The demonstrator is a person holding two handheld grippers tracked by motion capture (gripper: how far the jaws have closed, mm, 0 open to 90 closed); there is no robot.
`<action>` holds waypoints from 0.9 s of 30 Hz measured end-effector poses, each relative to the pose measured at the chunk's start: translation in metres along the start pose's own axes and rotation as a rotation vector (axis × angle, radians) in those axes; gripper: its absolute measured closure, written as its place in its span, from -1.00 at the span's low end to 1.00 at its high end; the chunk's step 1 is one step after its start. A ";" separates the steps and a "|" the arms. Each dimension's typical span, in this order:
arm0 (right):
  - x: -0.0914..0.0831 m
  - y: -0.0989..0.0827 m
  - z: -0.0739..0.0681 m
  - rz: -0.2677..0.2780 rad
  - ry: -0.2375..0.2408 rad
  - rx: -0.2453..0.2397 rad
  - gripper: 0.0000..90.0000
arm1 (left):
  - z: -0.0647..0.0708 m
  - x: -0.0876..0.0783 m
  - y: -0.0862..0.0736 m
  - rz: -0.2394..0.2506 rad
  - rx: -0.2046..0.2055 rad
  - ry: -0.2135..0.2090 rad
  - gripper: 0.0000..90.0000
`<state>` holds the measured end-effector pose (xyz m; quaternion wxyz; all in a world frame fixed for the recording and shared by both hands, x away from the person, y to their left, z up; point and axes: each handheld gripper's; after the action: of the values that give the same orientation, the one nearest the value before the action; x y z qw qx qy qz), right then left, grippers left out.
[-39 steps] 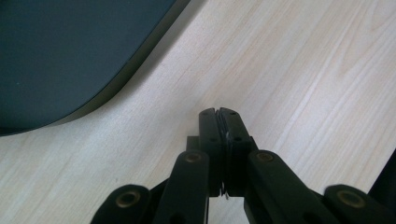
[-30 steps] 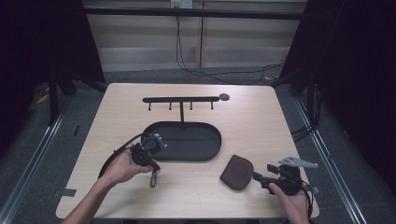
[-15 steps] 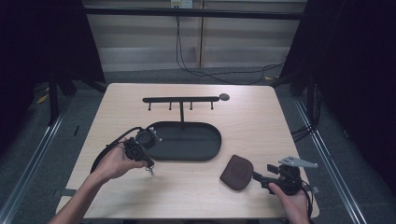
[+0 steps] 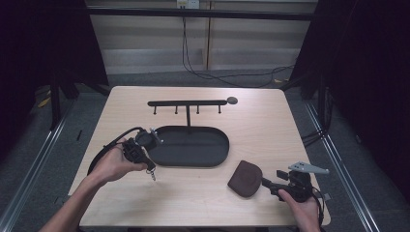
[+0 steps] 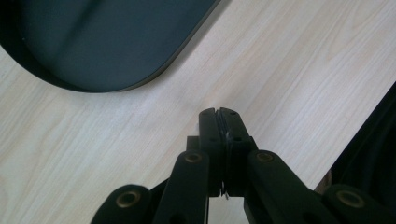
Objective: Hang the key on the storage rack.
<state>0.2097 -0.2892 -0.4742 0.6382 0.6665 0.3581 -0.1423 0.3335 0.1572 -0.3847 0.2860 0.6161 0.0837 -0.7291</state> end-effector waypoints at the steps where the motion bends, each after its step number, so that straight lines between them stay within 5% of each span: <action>1: 0.000 0.000 0.000 0.000 0.000 0.000 -0.41 | 0.000 -0.002 0.001 -0.004 -0.005 0.005 0.99; 13: 0.000 0.000 0.000 0.000 0.002 -0.003 -0.42 | 0.002 -0.023 0.005 -0.023 0.024 0.032 0.99; 27: 0.000 0.000 0.000 -0.001 -0.002 -0.002 -0.42 | -0.003 -0.041 0.012 -0.036 0.012 0.086 0.98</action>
<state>0.2098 -0.2894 -0.4743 0.6390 0.6656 0.3579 -0.1430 0.3457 0.1622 -0.3436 0.2655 0.6471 0.1025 -0.7073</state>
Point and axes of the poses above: each handheld gripper's, and its own axes: x roughly forward along the jaws, y roughly out of its top, z roughly to its right, and after that the axes turned 7 degrees about -y, right-handed
